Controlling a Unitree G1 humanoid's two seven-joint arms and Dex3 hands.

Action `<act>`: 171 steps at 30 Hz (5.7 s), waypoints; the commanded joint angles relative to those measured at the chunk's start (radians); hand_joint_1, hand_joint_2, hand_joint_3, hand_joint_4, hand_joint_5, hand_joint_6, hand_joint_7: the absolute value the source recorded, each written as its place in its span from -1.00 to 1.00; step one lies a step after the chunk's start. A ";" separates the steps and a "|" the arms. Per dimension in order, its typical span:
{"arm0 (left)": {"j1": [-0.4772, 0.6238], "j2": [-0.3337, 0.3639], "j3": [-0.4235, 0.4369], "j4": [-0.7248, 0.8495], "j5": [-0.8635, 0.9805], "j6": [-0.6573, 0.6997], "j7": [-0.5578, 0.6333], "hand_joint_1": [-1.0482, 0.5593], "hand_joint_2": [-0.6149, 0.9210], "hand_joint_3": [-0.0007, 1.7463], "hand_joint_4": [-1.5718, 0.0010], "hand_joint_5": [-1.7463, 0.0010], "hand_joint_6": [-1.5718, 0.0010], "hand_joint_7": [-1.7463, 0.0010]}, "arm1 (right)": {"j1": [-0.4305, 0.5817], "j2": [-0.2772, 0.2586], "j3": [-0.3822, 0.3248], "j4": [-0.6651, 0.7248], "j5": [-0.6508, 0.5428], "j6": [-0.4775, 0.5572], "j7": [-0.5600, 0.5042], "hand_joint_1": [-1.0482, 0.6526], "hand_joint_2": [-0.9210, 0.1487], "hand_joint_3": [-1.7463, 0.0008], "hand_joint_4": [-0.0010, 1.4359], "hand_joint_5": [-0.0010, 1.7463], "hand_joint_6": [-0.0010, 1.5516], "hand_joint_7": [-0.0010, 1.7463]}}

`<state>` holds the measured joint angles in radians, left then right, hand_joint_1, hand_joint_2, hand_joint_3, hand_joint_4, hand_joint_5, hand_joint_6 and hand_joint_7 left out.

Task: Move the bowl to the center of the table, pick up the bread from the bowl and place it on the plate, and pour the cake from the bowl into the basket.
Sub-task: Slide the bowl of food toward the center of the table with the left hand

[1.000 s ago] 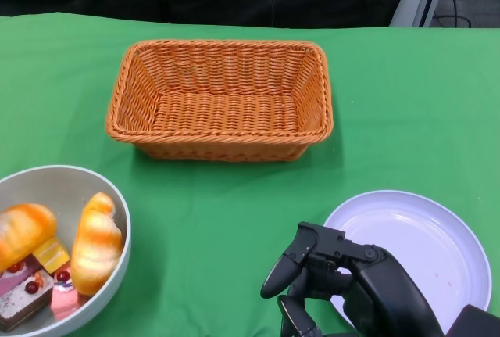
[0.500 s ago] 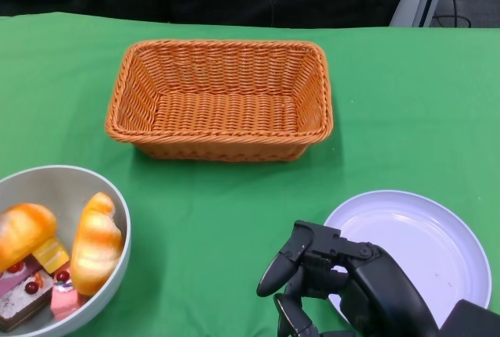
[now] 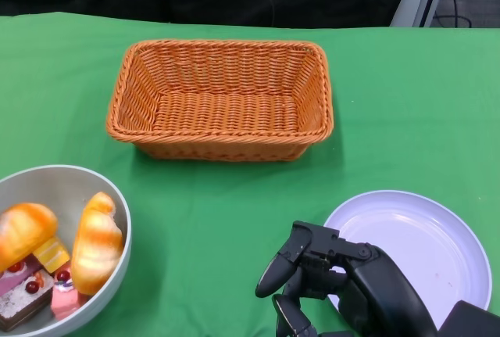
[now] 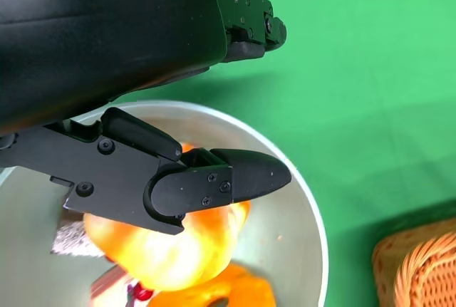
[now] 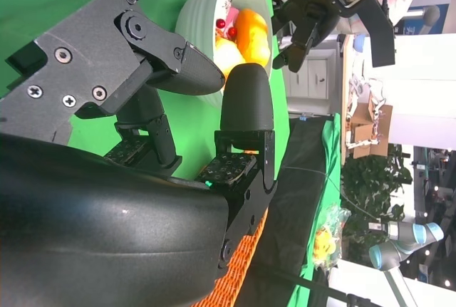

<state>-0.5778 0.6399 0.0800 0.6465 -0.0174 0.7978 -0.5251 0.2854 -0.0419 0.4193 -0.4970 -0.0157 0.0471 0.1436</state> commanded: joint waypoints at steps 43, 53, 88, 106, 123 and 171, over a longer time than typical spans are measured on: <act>0.085 0.000 0.088 -0.233 -0.210 0.154 -0.084 -0.56 1.00 -0.37 1.00 1.00 1.00 1.00 | -0.015 0.006 0.014 0.007 -0.005 0.004 -0.010 0.14 -0.16 -0.31 0.11 0.78 -0.14 0.52; 0.081 -0.011 0.073 -0.259 -0.204 0.197 -0.055 -0.56 1.00 -0.38 1.00 1.00 1.00 1.00 | -0.020 0.005 0.014 0.011 0.001 0.004 -0.007 0.15 -0.17 -0.31 0.11 0.77 -0.13 0.51; 0.085 -0.088 0.082 -0.344 -0.276 0.281 -0.026 -0.58 1.00 -0.35 1.00 1.00 1.00 1.00 | -0.016 0.009 0.037 0.019 -0.032 -0.019 -0.025 0.14 -0.14 -0.31 0.14 0.78 -0.12 0.51; 0.087 -0.129 0.112 -0.360 -0.317 0.275 0.017 -0.58 1.00 -0.32 1.00 1.00 1.00 1.00 | -0.015 0.009 0.042 0.028 -0.048 -0.025 -0.028 0.13 -0.13 -0.31 0.15 0.78 -0.11 0.51; 0.099 -0.188 0.175 -0.362 -0.336 0.214 0.068 -0.57 1.00 -0.35 1.00 1.00 1.00 1.00 | -0.016 0.010 0.051 0.030 -0.051 -0.028 -0.039 0.14 -0.11 -0.34 0.16 0.78 -0.10 0.50; 0.141 -0.258 0.104 -0.366 -0.203 -0.229 0.169 -0.59 1.00 -0.42 0.96 0.98 1.00 1.00 | -0.022 0.029 0.060 0.053 -0.086 -0.048 -0.049 0.13 -0.09 -0.35 0.19 0.79 -0.09 0.50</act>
<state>-0.4536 0.3401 0.2002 0.3067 -0.2526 0.5910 -0.3671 0.2651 -0.0160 0.4825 -0.4449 -0.0983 -0.0009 0.0994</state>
